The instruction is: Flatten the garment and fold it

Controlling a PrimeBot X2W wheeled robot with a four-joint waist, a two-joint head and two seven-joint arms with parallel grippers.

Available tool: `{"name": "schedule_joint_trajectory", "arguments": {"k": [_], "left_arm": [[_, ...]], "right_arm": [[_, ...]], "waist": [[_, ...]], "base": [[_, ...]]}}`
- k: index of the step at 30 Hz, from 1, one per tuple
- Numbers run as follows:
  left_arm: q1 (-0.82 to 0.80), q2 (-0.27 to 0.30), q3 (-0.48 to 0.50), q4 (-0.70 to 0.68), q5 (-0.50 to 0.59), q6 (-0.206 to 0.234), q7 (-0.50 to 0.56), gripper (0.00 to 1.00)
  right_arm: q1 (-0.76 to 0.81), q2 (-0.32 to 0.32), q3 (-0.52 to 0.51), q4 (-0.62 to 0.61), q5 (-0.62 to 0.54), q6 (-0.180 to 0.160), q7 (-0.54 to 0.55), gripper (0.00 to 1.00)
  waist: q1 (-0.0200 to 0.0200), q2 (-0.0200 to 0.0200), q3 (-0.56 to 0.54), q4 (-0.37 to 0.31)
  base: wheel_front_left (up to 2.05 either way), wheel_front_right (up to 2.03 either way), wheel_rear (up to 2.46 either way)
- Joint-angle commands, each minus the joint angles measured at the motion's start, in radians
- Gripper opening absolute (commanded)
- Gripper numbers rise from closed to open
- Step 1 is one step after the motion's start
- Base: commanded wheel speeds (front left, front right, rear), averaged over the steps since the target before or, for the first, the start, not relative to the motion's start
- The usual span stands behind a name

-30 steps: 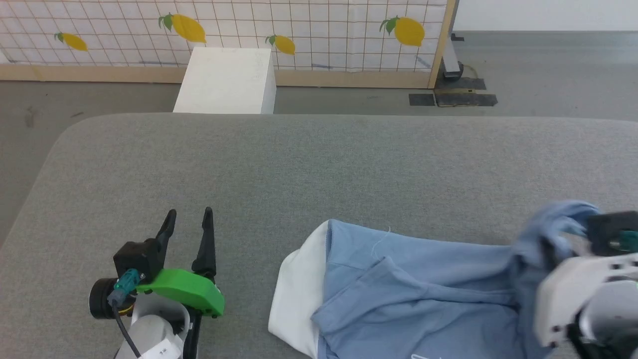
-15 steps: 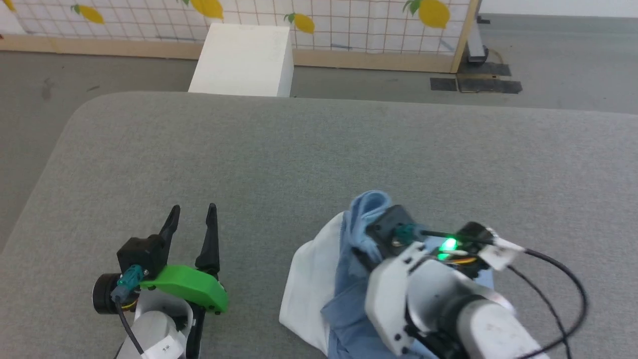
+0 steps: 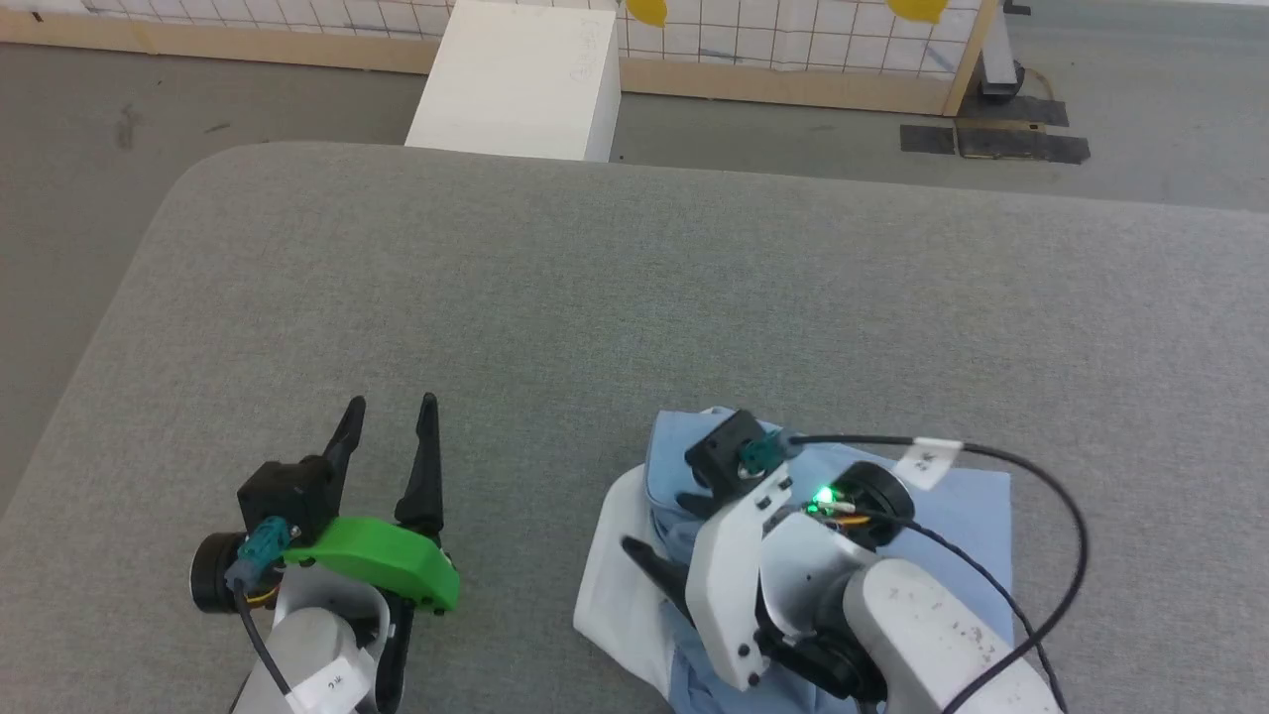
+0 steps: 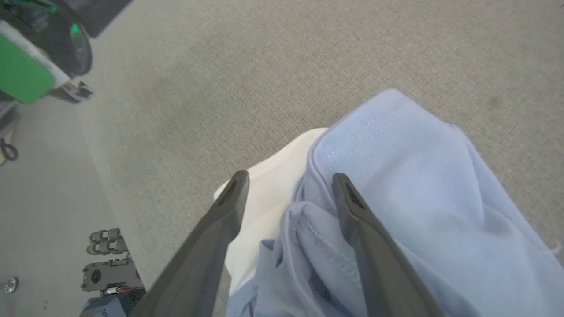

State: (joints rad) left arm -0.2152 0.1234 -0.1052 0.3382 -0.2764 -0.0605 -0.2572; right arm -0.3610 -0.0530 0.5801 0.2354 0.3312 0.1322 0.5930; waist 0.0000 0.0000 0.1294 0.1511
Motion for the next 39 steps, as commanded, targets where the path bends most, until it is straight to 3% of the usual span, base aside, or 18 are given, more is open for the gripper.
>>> {"name": "schedule_joint_trajectory", "arguments": {"k": [1, 4, 7, 11, 16, 20, 25, 29, 35, 39], "left_arm": [[-0.009, -0.004, 0.005, 0.000, 0.009, -0.001, -0.005, 1.00], [-0.003, -0.005, 0.009, 0.000, 0.010, 0.000, -0.005, 1.00], [0.005, -0.004, 0.015, -0.008, 0.009, 0.003, -0.005, 1.00], [0.018, -0.002, 0.023, -0.013, 0.008, 0.003, -0.005, 1.00], [0.021, 0.001, 0.028, -0.021, 0.008, 0.001, -0.005, 1.00], [0.020, 0.001, 0.030, -0.027, 0.010, 0.000, -0.005, 1.00], [0.022, -0.003, 0.032, -0.037, 0.017, -0.001, -0.005, 1.00], [0.022, -0.007, 0.032, -0.040, 0.022, -0.004, -0.005, 1.00], [0.027, -0.014, 0.028, -0.036, 0.027, -0.007, -0.005, 1.00], [0.028, -0.015, 0.028, -0.029, 0.027, -0.011, -0.005, 1.00]], "right_arm": [[-0.020, 0.002, 0.002, -0.024, 0.045, -0.002, -0.039, 1.00], [-0.022, 0.003, -0.029, -0.111, 0.136, -0.002, -0.167, 1.00], [-0.014, 0.003, -0.099, -0.206, 0.148, -0.002, -0.312, 1.00], [0.047, 0.003, -0.260, -0.308, 0.063, -0.002, -0.460, 1.00], [0.171, 0.003, -0.498, -0.392, -0.055, -0.002, -0.552, 1.00], [0.268, 0.003, -0.641, -0.365, -0.065, -0.002, -0.546, 1.00], [0.353, 0.003, -0.705, -0.262, 0.013, -0.002, -0.495, 1.00], [0.376, 0.003, -0.693, -0.143, 0.117, -0.002, -0.436, 1.00], [0.354, 0.003, -0.629, 0.067, 0.399, -0.002, -0.344, 1.00], [0.317, 0.003, -0.575, 0.177, 0.506, -0.002, -0.320, 1.00]], "waist": [[0.0000, 0.0000, -0.007, -0.011], [0.0000, 0.0000, -0.018, -0.027], [0.0000, 0.0000, -0.030, -0.049], [0.0000, 0.0000, -0.048, -0.077], [0.0000, 0.0000, -0.057, -0.100], [0.0000, 0.0000, -0.058, -0.110], [0.0000, 0.0000, -0.063, -0.115], [0.0000, 0.0000, -0.066, -0.113], [0.0000, 0.0000, -0.075, -0.104], [0.0000, 0.0000, -0.077, -0.098]], "base": [[0.00, 0.00, 0.00], [0.00, 0.00, 0.00], [0.00, 0.00, 0.00], [0.00, 0.00, 0.00], [0.00, 0.00, 0.00], [0.00, 0.00, 0.00], [0.00, 0.00, 0.00], [0.00, 0.00, 0.00], [0.00, 0.00, 0.00], [0.00, 0.00, 0.00]]}}
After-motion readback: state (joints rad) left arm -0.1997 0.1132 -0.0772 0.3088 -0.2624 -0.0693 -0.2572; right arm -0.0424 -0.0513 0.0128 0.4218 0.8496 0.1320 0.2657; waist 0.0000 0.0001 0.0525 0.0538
